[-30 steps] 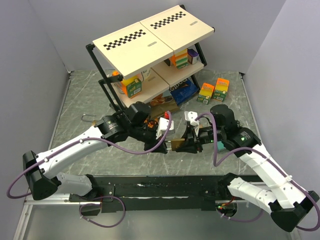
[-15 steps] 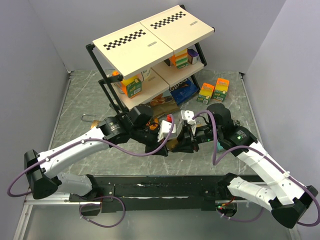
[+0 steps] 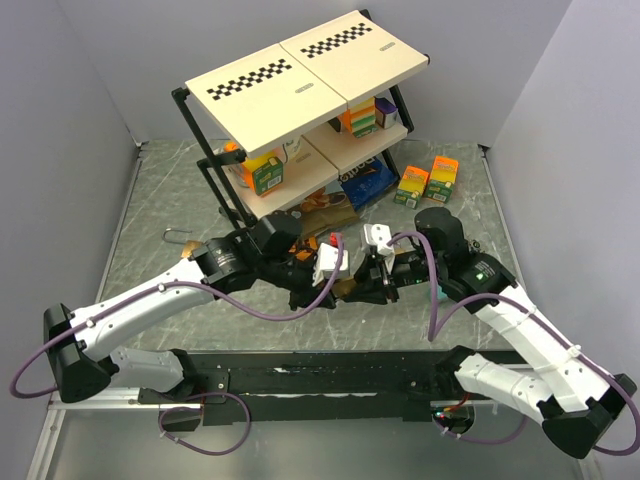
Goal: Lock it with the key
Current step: Lock the lock.
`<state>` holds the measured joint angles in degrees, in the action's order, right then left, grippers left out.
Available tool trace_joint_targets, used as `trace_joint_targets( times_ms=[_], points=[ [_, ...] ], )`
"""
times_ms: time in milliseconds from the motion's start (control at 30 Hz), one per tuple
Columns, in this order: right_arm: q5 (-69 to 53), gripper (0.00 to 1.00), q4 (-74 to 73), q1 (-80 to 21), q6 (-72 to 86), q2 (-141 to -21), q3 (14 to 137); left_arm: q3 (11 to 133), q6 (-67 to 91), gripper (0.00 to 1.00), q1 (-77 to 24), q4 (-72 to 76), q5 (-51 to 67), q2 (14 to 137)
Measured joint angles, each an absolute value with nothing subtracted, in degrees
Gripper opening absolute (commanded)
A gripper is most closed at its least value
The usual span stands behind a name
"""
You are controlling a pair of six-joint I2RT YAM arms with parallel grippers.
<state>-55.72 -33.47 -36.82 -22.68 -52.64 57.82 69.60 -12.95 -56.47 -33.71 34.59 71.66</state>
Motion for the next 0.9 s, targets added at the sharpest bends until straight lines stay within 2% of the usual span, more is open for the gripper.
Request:
trace_joint_targets(
  times_ms=[167, 233, 333, 467, 600, 667, 733, 900],
  points=[
    [-56.6, 0.24, -34.5, -34.5, -23.9, -52.2, 58.7, 69.2, -14.0, 0.01, -56.1, -32.3, 34.1, 70.8],
    [-57.9, 0.29, -36.4, -32.2, -25.3, -52.2, 59.8, 68.4, -14.4, 0.01, -55.4, -30.2, 34.0, 69.7],
    [-59.7, 0.40, -39.8, -29.0, -27.7, -52.1, 60.9, 67.5, -15.5, 0.01, -54.4, -27.2, 34.0, 67.8],
    [-59.8, 0.67, -45.8, -26.7, -30.3, -51.9, 61.1, 67.5, -16.4, 0.01, -53.5, -24.5, 34.7, 65.4],
    [-59.6, 0.71, -48.2, -26.2, -31.7, -51.7, 61.1, 67.5, -17.0, 0.01, -53.0, -24.2, 35.0, 65.0],
    [-59.6, 0.83, -48.8, -25.9, -31.9, -51.5, 61.1, 67.5, -17.1, 0.01, -52.9, -24.3, 35.2, 65.1],
    [-59.6, 0.91, -48.8, -25.5, -31.7, -51.2, 61.1, 67.5, -17.0, 0.01, -52.7, -24.1, 35.4, 65.1],
    [-59.5, 0.93, -45.0, -24.6, -29.5, -49.3, 59.1, 67.5, -15.4, 0.01, -51.9, -22.7, 36.8, 65.1]
  ],
)
